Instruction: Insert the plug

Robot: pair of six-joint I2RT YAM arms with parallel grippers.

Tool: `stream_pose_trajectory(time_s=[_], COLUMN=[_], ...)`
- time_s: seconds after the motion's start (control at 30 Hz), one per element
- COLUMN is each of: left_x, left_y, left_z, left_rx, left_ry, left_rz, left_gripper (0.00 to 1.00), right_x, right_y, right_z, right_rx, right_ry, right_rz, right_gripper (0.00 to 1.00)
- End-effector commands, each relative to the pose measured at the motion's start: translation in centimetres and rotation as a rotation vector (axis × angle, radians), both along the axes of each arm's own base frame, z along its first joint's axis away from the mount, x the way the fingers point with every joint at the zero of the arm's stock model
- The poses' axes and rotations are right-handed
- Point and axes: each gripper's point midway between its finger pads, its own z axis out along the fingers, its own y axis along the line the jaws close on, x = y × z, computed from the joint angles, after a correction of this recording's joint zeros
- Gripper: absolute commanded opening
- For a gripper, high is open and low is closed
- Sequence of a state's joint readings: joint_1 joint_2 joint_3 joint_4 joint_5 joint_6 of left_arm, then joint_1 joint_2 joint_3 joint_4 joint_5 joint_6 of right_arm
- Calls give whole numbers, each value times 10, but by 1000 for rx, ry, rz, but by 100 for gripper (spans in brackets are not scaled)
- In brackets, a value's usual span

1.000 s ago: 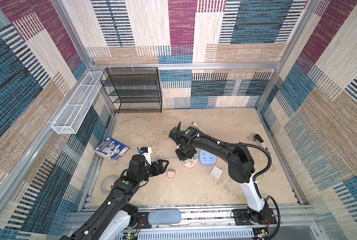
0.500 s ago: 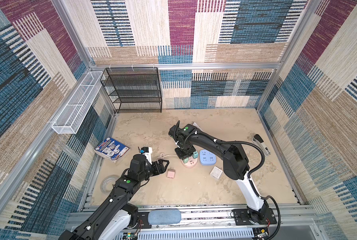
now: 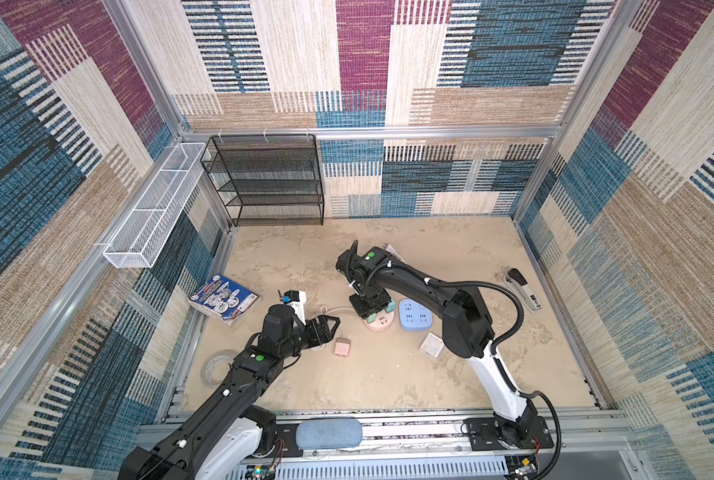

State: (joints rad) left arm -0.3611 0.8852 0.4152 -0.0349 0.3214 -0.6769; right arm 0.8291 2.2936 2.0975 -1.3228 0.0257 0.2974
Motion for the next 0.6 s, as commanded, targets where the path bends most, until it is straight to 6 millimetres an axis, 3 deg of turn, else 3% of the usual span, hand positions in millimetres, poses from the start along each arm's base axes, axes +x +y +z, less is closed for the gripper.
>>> stream_pose_trajectory(time_s=[0.0, 0.27, 0.4, 0.57], left_x=[3, 4, 5, 7], left_y=[-2, -2, -2, -2], left_z=[8, 15, 17, 21], left_rx=[-13, -7, 7, 15], left_ry=[-18, -21, -18, -21], left_rz=[-7, -6, -6, -7], left_gripper=[82, 82, 82, 82], right_x=[10, 13, 27, 40], right_y=[1, -2, -2, -4], right_z=[22, 55, 54, 43], right_rx=[27, 88, 95, 94], right_ry=[-86, -177, -217, -222], right_rz=[-23, -33, -30, -28], right_gripper=[55, 53, 26, 16])
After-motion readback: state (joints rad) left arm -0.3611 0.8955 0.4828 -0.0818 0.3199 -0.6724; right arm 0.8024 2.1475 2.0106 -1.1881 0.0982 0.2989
